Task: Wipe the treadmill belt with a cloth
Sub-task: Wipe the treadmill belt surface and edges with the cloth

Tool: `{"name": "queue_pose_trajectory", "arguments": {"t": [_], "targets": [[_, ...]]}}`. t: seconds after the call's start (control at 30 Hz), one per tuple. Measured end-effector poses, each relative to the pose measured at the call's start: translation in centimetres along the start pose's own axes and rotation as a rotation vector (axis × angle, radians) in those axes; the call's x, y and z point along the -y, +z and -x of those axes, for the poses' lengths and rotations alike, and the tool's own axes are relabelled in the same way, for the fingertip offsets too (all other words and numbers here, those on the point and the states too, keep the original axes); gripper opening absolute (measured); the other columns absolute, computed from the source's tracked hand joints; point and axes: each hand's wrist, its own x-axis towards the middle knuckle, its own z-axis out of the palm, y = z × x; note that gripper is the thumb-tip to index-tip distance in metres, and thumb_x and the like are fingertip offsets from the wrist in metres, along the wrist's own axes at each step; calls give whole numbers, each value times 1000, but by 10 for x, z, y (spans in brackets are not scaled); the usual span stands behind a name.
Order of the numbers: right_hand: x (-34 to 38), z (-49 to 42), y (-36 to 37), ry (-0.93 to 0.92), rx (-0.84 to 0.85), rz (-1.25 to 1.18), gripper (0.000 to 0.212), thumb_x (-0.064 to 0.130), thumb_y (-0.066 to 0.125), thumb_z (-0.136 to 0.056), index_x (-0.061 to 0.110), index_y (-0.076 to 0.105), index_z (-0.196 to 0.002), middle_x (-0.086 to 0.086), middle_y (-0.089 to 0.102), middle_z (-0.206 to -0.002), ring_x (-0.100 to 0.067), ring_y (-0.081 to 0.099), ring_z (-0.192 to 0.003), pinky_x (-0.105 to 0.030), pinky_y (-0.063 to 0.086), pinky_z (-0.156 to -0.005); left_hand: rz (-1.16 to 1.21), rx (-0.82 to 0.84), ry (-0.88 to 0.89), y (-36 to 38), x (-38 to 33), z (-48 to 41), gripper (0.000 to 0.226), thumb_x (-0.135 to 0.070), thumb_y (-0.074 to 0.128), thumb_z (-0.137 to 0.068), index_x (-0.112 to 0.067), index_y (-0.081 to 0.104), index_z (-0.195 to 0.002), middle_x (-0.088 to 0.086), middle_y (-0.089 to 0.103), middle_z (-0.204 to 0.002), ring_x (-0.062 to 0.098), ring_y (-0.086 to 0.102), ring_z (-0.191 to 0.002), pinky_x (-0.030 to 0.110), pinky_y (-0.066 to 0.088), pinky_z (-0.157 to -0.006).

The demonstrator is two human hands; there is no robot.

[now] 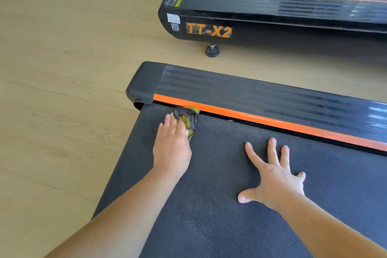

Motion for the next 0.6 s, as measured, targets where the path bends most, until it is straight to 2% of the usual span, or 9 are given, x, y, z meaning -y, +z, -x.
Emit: {"name": "queue_pose_trajectory", "arguments": {"t": [0.07, 0.13, 0.17, 0.23, 0.3, 0.37, 0.43, 0.53, 0.6], "targets": [[0, -1, -1, 2, -6, -5, 142, 78, 79, -46, 67, -26, -141, 3, -42, -158, -31, -32, -150, -75, 23, -110, 110, 14, 151, 6, -31, 23, 50, -18, 41, -103, -2, 40, -151, 17, 37, -159, 32, 24, -152, 45, 26, -123], [3, 0, -3, 1, 0, 5, 142, 79, 79, -46, 67, -25, -141, 3, -42, -158, -31, -32, -150, -75, 24, -110, 205, 135, 400, 11, -64, 41, 52, -28, 28, -104, -7, 44, -149, 12, 37, -160, 28, 22, -153, 44, 23, -124], [3, 0, -3, -1, -3, 2, 141, 79, 79, -46, 67, -25, -142, 4, -43, -158, -30, -32, -150, -75, 24, -110, 226, 175, 460, 11, -75, 43, 54, -32, 25, -104, -9, 47, -147, 10, 37, -161, 25, 22, -154, 43, 23, -124], [2, -1, -2, -3, -1, 6, 141, 79, 79, -47, 66, -24, -143, 4, -43, -158, -30, -32, -150, -75, 23, -110, 281, 159, 400, 6, -82, 36, 52, -37, 31, -104, -12, 54, -143, 11, 38, -161, 25, 23, -154, 45, 27, -123], [1, 0, -3, 8, 10, 7, 141, 79, 79, -48, 66, -24, -143, 4, -43, -158, -29, -33, -150, -75, 23, -111, 373, 136, 297, -6, -77, 35, 55, -50, 43, -102, -16, 58, -143, 13, 32, -164, 26, 21, -155, 43, 24, -125], [1, -1, -1, 6, 6, -4, 141, 79, 79, -48, 66, -24, -143, 4, -43, -157, -30, -33, -150, -75, 22, -111, 428, 136, 328, -15, -68, 37, 59, -55, 47, -100, -22, 52, -148, 8, 27, -166, 24, 18, -155, 39, 22, -125], [0, -2, 0, 11, 2, -6, 141, 79, 79, -49, 66, -25, -143, 4, -44, -157, -30, -33, -149, -75, 21, -111, 361, 126, 424, -14, -63, 32, 57, -49, 44, -104, -24, 41, -155, 4, 20, -169, 24, 13, -156, 40, 20, -126], [1, -1, -2, 15, 17, -1, 141, 79, 79, -48, 66, -24, -143, 4, -44, -157, -30, -33, -149, -75, 21, -111, 139, 238, 564, 5, -62, 25, 62, -50, 41, -105, -34, 20, -162, 2, -4, -172, 24, -9, -157, 43, 2, -128], [1, -2, -1, 13, 18, -5, 140, 79, 79, -49, 66, -25, -143, 4, -44, -157, -30, -34, -149, -75, 21, -111, 57, 253, 629, 15, -61, 22, 60, -48, 36, -106, -35, 19, -161, 1, -2, -172, 24, -12, -157, 43, -1, -127]]}}
